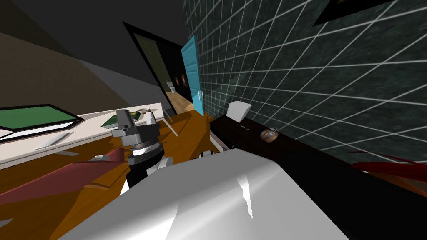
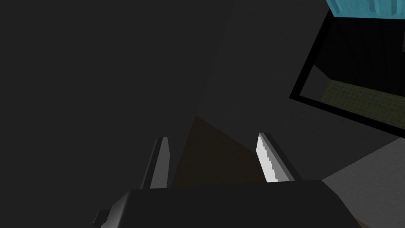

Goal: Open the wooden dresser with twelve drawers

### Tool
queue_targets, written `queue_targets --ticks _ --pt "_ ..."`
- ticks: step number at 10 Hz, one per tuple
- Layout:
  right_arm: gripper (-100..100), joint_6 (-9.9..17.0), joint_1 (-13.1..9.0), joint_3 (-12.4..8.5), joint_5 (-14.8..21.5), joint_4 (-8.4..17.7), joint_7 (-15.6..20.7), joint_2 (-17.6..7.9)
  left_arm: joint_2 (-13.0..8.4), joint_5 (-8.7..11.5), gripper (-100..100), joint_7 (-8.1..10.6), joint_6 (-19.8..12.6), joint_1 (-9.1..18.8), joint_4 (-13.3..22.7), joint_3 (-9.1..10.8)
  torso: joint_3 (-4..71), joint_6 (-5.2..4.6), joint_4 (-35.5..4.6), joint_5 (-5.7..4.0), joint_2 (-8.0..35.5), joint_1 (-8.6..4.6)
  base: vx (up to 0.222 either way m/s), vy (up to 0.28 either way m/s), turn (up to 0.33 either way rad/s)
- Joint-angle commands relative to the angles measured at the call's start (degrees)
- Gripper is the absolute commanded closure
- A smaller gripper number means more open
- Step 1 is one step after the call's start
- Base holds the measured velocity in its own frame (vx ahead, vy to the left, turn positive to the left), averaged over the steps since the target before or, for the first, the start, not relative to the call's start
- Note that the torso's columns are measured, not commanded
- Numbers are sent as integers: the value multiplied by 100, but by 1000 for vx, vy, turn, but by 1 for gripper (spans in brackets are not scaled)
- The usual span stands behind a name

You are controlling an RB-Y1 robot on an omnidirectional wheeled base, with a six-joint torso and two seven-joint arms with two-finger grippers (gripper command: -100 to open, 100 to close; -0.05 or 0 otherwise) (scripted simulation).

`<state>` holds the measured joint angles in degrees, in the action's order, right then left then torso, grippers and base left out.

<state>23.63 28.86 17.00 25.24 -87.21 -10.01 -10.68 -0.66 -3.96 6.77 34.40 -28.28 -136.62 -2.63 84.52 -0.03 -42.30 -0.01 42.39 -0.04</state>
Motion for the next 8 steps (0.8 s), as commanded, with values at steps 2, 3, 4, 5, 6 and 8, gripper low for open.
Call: queue_targets --ticks 2,3,4,5,6,8 --pt "-100 310 -60 43 295 519 -44 20 0 0 0 0 0 1 1 -1 4 8 1 0 -13 10 73 52 211" --pt "-100 503 -97 118 537 755 -70 11 0 0 0 0 0 0 0 0 14 -1 7 3 -24 8 131 74 238" --pt "-100 649 -97 118 546 880 -70 11 0 0 0 0 0 0 0 -1 19 5 8 3 -34 15 107 75 119" --pt "-100 839 -137 188 798 1047 -91 -2 0 0 0 0 0 -1 0 0 11 0 5 3 -17 11 121 101 227" --pt "-100 1057 -137 188 798 1133 -91 -2 0 0 0 0 0 0 0 -1 6 5 2 3 -13 14 96 72 119" --pt "-100 1265 -180 253 1051 1511 -108 -16 0 0 0 0 0 0 0 0 -10 0 -4 -5 15 -17 50 28 98"
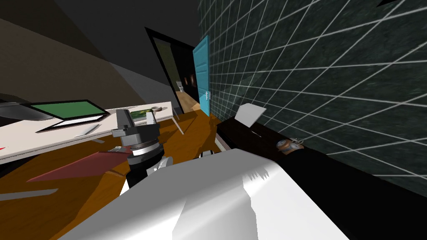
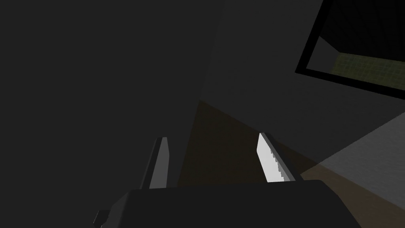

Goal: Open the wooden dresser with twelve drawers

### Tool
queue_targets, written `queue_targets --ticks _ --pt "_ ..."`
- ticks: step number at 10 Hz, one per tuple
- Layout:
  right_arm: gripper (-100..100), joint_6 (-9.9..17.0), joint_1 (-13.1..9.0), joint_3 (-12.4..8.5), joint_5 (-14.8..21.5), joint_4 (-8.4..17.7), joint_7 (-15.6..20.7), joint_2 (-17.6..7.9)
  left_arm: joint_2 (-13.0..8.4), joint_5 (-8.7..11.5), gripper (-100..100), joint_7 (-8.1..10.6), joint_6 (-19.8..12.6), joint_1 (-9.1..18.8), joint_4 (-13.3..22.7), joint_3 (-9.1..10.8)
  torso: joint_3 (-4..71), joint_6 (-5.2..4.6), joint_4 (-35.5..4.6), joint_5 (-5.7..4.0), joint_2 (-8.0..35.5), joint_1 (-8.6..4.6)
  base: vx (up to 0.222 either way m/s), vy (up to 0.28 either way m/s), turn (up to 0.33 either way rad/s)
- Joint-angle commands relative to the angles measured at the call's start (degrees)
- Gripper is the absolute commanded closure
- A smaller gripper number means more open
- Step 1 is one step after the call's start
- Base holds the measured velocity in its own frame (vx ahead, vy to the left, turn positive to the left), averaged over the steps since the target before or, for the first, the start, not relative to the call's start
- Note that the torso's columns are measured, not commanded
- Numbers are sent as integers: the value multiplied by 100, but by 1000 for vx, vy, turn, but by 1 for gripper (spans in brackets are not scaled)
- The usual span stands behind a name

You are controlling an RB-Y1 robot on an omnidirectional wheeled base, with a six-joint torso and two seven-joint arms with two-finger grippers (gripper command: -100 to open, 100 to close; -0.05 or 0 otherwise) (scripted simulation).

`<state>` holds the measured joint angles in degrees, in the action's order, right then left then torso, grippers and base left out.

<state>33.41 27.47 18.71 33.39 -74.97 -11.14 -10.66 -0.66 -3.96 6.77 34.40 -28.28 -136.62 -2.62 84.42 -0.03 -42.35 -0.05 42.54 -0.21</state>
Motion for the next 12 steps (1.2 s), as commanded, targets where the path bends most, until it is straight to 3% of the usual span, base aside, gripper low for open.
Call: queue_targets --ticks 1,2,3,4,5,6,7,8,9,10,11,12 --pt "-100 404 -41 82 235 374 5 -19 0 0 0 0 0 1 1 -1 8 6 2 2 -17 15 73 37 147" --pt "-100 452 -41 82 235 374 5 -19 0 0 0 0 0 0 0 0 16 1 7 6 -26 20 33 22 -6" --pt "-100 650 -87 142 488 678 -9 -34 0 0 0 0 0 0 0 0 13 1 5 5 -20 19 71 63 191" --pt "-100 800 -87 142 488 728 -9 -34 0 0 0 0 0 0 0 -1 18 5 7 7 -32 33 85 56 127" --pt "-100 959 -135 197 732 944 -18 -52 0 0 0 0 0 0 0 0 21 1 9 8 -34 27 101 82 193" --pt "-100 1128 -135 197 739 1078 -18 -52 0 0 0 0 0 0 0 -1 21 4 9 7 -36 31 95 77 136" --pt "-100 1155 -135 197 739 1078 -18 -52 0 0 0 0 0 0 0 -1 17 1 8 7 -27 23 42 28 -5" --pt "-100 1401 -185 246 988 1258 -24 -71 0 0 0 0 0 0 0 0 6 0 3 2 -10 7 61 40 186" --pt "-100 1489 -185 246 988 1424 -24 -71 0 0 0 0 0 0 0 0 8 6 2 2 -19 14 66 41 125" --pt "-100 1489 -185 246 988 1424 -24 -71 0 0 0 0 0 0 0 0 14 0 6 5 -22 19 29 23 -17" --pt "-100 1694 -238 290 1232 1763 -26 -92 0 0 0 0 0 0 0 0 11 1 4 5 -17 17 48 51 202" --pt "-100 1810 -238 290 1232 1763 -26 -92 0 0 0 0 0 1 0 -1 14 6 5 7 -25 27 56 39 108"
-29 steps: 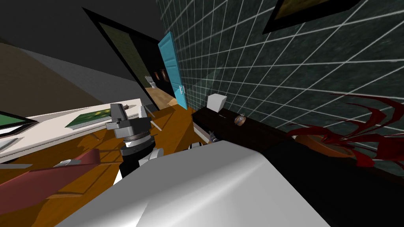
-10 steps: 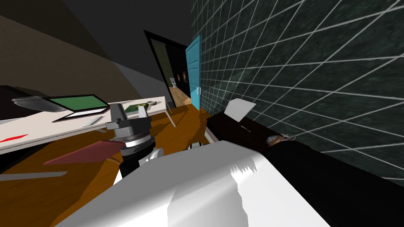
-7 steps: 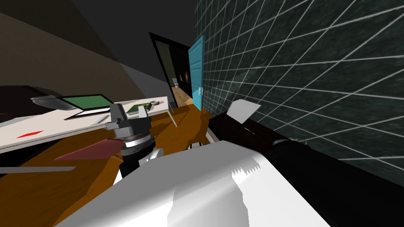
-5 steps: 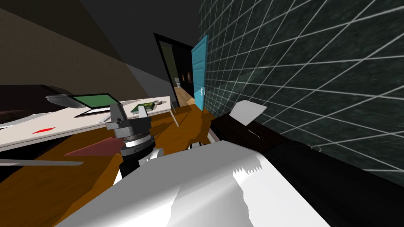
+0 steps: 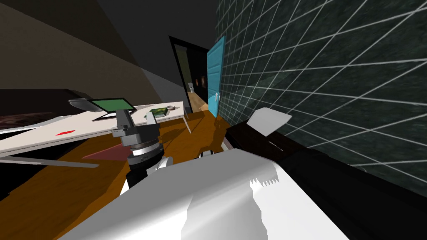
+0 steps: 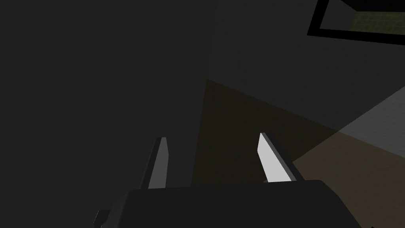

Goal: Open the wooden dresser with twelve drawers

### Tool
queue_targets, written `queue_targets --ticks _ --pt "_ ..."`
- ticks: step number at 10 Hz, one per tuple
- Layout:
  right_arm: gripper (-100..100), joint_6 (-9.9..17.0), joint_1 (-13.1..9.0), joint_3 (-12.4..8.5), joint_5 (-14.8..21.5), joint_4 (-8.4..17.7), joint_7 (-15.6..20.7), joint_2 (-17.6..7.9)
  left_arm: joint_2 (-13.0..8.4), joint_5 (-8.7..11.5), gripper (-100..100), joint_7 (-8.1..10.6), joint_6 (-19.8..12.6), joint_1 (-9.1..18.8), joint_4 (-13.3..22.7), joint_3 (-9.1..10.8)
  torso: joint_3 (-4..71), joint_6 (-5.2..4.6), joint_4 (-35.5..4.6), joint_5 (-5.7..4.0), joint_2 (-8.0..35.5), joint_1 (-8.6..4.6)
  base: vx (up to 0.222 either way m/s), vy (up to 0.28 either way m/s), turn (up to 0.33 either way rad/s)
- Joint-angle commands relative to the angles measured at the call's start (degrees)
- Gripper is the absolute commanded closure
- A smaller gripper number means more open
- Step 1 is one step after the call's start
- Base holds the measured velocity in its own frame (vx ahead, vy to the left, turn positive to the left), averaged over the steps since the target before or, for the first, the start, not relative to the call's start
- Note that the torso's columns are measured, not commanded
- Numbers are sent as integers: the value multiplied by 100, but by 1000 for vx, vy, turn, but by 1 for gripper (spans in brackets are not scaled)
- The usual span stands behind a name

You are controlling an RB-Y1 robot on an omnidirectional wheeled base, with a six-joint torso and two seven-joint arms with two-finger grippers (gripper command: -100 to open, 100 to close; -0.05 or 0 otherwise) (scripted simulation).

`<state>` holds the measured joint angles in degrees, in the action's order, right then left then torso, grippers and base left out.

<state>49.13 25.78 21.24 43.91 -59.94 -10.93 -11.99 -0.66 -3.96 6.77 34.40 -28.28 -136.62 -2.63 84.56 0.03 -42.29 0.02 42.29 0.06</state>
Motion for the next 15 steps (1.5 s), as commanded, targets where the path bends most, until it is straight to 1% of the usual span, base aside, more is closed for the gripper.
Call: queue_targets --ticks 1,2,3,4,5,6,7,8,9,10,11,12,13,14,15 --pt "-100 445 -124 77 382 413 -44 17 0 0 0 0 0 -1 0 0 3 -4 2 -1 -4 -4 66 75 143" --pt "-100 544 -124 77 420 593 -44 17 0 0 0 0 0 -1 0 0 5 -2 3 1 -8 5 75 74 94" --pt "-100 544 -124 77 420 593 -44 17 0 0 0 0 0 -1 -1 0 5 -5 3 1 -6 -1 54 33 -3" --pt "-100 800 -179 110 645 791 -40 -11 0 0 0 0 0 -1 -1 1 0 -5 1 -4 3 -16 56 48 155" --pt "-100 836 -179 110 653 916 -40 -11 0 0 0 0 0 0 0 0 -2 0 -1 -4 3 -9 62 52 99" --pt "-100 1065 -235 139 880 1119 -32 -42 0 0 0 0 0 -1 0 0 0 -4 1 -1 1 -6 67 71 158" --pt "-100 1112 -235 139 880 1228 -32 -42 0 0 0 0 0 0 0 0 2 -1 1 0 -3 1 64 59 76" --pt "-100 1341 -290 164 1098 1366 -23 -76 0 0 0 0 0 -1 -1 0 2 -6 2 0 1 -5 81 67 139" --pt "-100 1373 -290 164 1098 1513 -23 -76 0 0 0 0 0 -1 0 0 3 -1 2 -2 -6 -4 64 54 65" --pt "-100 1576 -345 185 1307 1800 -11 -113 0 0 0 0 0 -1 -1 1 1 -5 2 -2 2 -10 57 58 118" --pt "-100 1616 -345 185 1307 1810 -11 -113 0 0 0 0 0 -1 0 0 -2 -2 0 -2 3 -7 51 48 74" --pt "-100 1827 -398 201 1505 2077 2 -153 0 0 0 0 0 -1 0 1 -2 -4 0 -2 6 -9 66 72 122" --pt "-100 1983 -449 215 1691 2275 16 -194 0 0 0 0 0 -1 0 0 1 -2 1 -1 -2 0 87 89 185" --pt "-100 2049 -449 215 1691 2327 16 -194 0 0 0 0 0 -1 0 0 6 -2 3 1 -9 3 61 69 46" --pt "-100 2237 -498 225 1865 2557 31 -237 0 0 0 0 0 -1 -1 0 1 -7 2 -1 2 -7 50 70 71"
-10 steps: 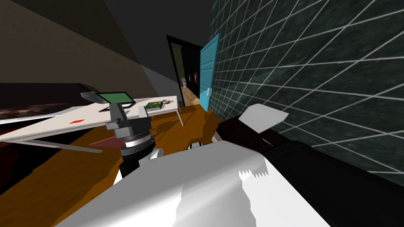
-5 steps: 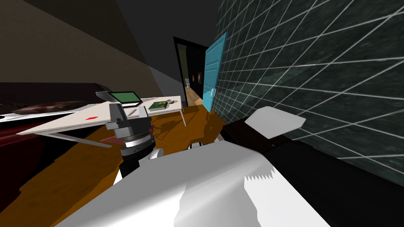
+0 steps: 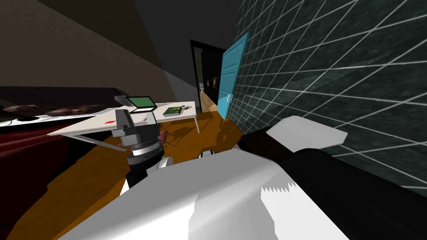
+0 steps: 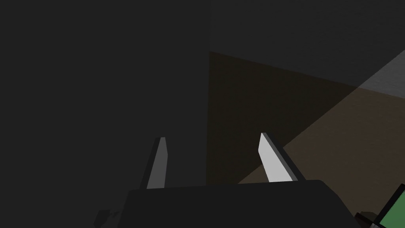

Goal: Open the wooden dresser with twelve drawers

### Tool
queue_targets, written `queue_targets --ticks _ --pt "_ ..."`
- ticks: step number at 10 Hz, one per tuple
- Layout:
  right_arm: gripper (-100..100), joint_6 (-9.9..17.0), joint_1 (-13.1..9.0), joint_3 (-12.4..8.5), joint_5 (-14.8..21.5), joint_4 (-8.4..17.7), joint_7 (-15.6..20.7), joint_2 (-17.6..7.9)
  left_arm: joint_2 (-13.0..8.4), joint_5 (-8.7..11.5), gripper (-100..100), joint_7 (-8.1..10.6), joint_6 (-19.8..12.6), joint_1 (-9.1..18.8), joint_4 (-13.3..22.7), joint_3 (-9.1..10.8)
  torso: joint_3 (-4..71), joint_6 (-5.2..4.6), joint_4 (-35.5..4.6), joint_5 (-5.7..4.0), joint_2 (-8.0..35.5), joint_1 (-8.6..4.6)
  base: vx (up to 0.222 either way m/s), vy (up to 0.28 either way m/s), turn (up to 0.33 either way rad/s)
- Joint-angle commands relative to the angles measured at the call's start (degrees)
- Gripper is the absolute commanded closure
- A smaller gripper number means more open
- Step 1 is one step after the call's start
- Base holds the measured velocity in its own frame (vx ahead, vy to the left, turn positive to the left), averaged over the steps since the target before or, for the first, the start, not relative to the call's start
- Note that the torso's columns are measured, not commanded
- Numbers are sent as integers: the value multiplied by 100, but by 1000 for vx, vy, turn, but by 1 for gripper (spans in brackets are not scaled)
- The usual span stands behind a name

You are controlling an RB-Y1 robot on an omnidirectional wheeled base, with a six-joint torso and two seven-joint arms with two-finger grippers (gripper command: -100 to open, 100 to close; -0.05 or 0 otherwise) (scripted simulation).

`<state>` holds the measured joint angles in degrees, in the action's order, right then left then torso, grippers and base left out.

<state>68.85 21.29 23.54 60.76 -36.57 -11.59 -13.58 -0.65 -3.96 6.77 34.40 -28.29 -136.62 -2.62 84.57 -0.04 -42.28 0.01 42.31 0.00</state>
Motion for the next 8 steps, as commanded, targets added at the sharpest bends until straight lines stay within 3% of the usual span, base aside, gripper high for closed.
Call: queue_targets --ticks 1,2,6,8 --pt "-100 265 -49 -6 180 219 97 -78 0 0 0 0 0 0 0 0 -4 5 -3 -2 2 -2 33 48 43" --pt "-100 265 -49 -6 180 219 97 -78 0 0 0 0 0 0 0 0 -6 2 -3 -3 7 -8 8 16 -6" --pt "-100 824 -210 10 725 925 156 -242 0 0 0 0 0 0 0 0 7 3 3 4 -13 15 46 67 98" --pt "-100 915 -239 10 821 1060 168 -274 0 0 0 0 0 0 0 0 1 4 0 -1 -5 0 45 70 39"
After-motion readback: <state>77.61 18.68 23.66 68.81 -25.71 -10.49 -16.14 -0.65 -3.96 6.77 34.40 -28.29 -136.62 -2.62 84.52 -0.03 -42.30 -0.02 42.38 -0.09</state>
